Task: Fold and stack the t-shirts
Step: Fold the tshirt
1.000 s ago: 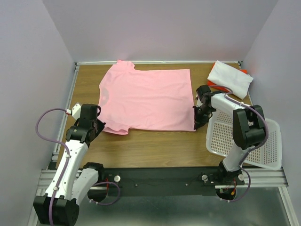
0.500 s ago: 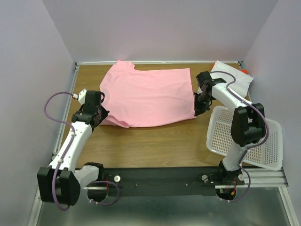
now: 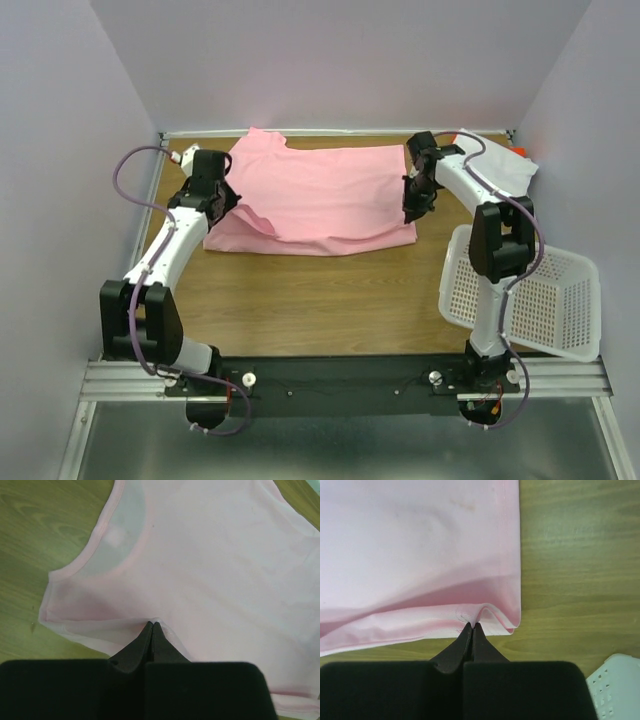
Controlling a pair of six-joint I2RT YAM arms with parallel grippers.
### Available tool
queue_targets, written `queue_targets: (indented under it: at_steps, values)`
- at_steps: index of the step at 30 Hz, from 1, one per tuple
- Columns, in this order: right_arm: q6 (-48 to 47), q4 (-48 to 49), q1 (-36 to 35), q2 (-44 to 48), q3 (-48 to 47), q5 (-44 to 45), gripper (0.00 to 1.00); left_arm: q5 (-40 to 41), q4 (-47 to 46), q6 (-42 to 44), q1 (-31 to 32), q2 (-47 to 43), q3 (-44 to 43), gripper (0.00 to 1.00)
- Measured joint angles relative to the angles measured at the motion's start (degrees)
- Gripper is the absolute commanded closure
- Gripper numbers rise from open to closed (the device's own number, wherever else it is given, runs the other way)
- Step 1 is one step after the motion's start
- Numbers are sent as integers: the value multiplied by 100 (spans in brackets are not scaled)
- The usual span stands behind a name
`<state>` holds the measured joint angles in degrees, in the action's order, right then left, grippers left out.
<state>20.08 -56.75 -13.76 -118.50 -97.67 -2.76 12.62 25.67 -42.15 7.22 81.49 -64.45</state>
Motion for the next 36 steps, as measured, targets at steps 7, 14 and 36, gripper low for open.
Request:
queue_targets:
  at_steps: [7,14,36]
  values:
    - [-24,-142,28,-846,-1322,79,99,-33,-216,184,-15,909,-756,100]
    - [-50,-391,120,-1486,-2367,90,100,-44,-232,280,-92,1484,-1469,100]
    - [-63,-660,354,-1947,-2898,101,99,-227,-289,444,-334,2455,-2090,100]
